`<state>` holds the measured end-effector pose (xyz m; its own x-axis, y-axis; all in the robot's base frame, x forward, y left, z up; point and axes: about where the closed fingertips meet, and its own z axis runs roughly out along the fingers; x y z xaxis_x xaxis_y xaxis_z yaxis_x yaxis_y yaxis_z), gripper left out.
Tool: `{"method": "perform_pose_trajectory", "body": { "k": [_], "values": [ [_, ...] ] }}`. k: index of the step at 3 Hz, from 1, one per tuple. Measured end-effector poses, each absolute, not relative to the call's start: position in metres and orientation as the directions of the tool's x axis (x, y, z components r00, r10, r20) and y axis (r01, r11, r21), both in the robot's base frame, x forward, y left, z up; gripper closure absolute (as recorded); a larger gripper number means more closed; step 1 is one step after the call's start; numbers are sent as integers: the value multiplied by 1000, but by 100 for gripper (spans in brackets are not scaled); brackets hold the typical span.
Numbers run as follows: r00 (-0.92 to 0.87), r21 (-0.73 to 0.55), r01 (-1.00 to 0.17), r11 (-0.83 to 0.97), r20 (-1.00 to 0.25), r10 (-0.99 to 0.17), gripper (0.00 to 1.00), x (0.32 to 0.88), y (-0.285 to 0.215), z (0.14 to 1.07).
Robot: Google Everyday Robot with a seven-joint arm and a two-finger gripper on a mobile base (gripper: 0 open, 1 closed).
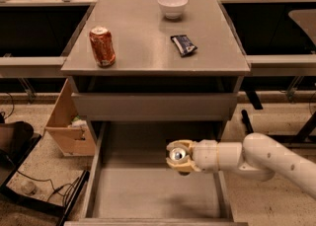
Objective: Pick redbull can from middle drawer and place on counter
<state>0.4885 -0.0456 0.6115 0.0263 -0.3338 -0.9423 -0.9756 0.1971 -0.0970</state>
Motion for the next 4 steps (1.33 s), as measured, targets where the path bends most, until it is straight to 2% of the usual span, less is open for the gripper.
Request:
{"method": "perform_pose_trajectory", "body": {
  "k": [1,2,3,4],
  "values": [
    [40,-103,-981,163,-936,-350,100,481,-57,711],
    [100,-174,-971,162,-917,-385,100,485,-57,829],
    [133,-234,-954,188,-891,-435,100,499,-57,916],
    [132,-260,-932,252,-892,-433,100,521,-64,974]
  ]
}}
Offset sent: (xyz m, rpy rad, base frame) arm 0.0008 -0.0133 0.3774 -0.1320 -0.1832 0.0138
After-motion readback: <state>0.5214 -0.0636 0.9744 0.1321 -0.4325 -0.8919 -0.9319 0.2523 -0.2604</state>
